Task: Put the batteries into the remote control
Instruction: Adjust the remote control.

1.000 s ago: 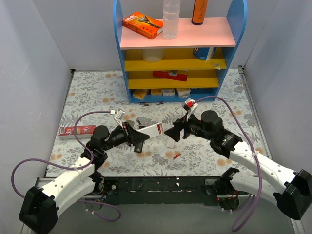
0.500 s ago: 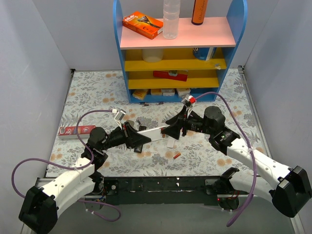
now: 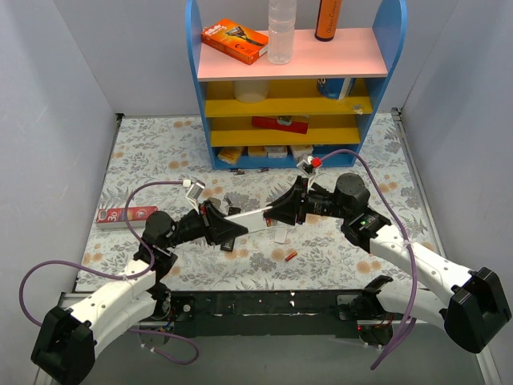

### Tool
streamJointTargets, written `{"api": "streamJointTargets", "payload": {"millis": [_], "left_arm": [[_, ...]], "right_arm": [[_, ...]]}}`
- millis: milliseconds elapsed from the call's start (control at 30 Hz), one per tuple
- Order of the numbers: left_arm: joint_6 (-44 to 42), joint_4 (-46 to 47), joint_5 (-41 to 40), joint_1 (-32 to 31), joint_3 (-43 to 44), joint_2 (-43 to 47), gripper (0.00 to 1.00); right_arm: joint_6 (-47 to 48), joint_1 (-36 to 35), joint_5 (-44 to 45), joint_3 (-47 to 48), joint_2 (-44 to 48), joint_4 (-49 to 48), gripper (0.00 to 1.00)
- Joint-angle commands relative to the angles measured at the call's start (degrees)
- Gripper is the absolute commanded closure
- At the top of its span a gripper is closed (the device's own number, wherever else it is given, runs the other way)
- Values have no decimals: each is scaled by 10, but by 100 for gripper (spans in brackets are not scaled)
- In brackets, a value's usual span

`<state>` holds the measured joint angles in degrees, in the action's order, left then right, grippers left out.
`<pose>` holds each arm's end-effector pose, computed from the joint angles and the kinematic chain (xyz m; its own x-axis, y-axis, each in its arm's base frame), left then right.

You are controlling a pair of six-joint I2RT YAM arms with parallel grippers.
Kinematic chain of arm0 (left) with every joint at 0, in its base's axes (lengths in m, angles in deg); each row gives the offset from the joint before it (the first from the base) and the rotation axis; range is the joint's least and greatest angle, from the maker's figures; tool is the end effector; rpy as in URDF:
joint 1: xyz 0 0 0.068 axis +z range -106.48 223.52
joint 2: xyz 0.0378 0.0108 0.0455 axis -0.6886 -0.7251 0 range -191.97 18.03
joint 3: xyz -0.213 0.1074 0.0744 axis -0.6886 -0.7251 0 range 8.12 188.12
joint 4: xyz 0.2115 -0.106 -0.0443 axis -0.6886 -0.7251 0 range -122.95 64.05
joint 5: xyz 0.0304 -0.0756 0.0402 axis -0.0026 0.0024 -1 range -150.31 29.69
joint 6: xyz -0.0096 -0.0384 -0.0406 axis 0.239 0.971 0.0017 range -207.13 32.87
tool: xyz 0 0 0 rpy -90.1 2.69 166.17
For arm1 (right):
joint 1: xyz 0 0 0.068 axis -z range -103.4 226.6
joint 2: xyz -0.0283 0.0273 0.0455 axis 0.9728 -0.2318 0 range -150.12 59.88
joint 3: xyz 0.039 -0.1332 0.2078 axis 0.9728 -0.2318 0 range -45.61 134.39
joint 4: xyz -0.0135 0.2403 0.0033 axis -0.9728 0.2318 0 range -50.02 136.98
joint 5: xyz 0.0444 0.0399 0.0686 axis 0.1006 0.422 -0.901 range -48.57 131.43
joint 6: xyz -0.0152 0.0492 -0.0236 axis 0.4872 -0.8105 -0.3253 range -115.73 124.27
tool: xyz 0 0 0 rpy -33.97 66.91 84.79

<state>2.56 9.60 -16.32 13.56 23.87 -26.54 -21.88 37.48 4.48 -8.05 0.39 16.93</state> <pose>0.1376 -0.1112 0.2393 -0.9563 -0.2793 -0.0866 0.1066 -0.0570 -0.9927 0.1656 0.1652 0.2951 -0.4142 0.1172 -0.9026 -0.8778 0.2107 0.4302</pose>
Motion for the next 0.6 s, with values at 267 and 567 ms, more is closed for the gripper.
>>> {"api": "streamJointTargets", "payload": {"millis": [267,567], "left_arm": [[22,87,25,-1,-18,24,100],[38,122,17,-1,-38,48,100]], "right_arm": [[-41,10,-16,-20,-28,-12,83],[-10,17,14,-41,4,17,72]]}}
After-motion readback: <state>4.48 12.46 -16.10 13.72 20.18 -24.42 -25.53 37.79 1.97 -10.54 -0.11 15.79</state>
